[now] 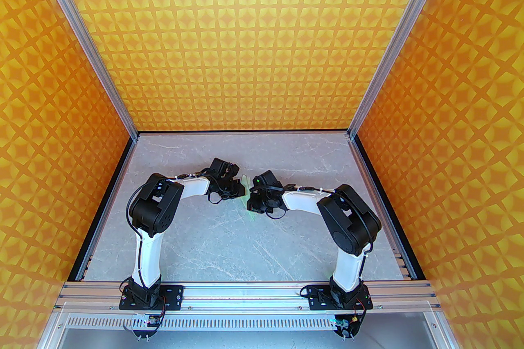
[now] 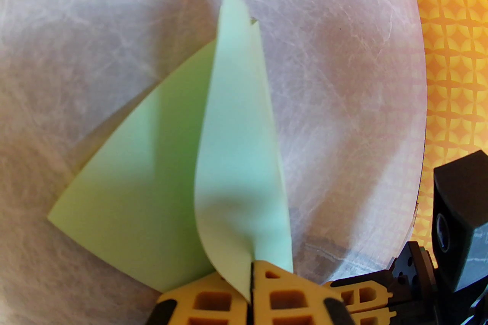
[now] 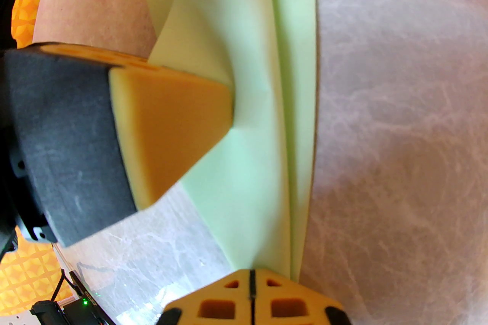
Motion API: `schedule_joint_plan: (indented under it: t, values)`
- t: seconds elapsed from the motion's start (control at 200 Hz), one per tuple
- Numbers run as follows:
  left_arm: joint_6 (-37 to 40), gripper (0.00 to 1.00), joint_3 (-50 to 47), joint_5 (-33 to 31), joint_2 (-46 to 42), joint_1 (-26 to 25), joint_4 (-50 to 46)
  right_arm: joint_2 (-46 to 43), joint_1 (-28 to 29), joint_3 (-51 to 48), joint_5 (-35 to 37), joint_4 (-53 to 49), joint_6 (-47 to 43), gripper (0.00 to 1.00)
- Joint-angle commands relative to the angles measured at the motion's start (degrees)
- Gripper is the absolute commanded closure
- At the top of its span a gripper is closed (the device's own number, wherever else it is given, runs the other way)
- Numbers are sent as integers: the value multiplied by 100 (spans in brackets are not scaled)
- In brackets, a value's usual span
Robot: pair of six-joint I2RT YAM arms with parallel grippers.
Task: Fold a paper plane with a square sheet of paper (fold left side to right side)
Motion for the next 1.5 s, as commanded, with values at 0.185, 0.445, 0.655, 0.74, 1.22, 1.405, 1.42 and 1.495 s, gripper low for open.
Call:
schedule_joint_plan:
  t: [0.185,0.445,0.655,0.74,1.22,1.405,1.42,1.495]
  values:
    - [179,91,83,-286,386,-113,-113,-110,-27,-245,-231,105,47,90]
    - [176,91,81,-288,386,-117,-124,-656,-27,-541,-517,367,379,89]
    - [175,91,81,-283,386,-121,-113,-584,-27,-885,-623,601,506,90]
    - [176,91,77,-288,386,-123,-119,-506,-27,-993,-538,673,529,90]
    - [140,90,153,-288,361,-128,-162,-478,-27,-1225,-249,499,500,95]
    - [244,90,411,-288,263,-123,-385,-417,-27,-1281,-194,429,461,97]
    - [247,90,431,-288,267,-123,-402,-406,-27,-1284,-196,432,467,97]
    - [264,88,497,-284,289,-123,-458,-381,-27,-1300,-217,481,487,97]
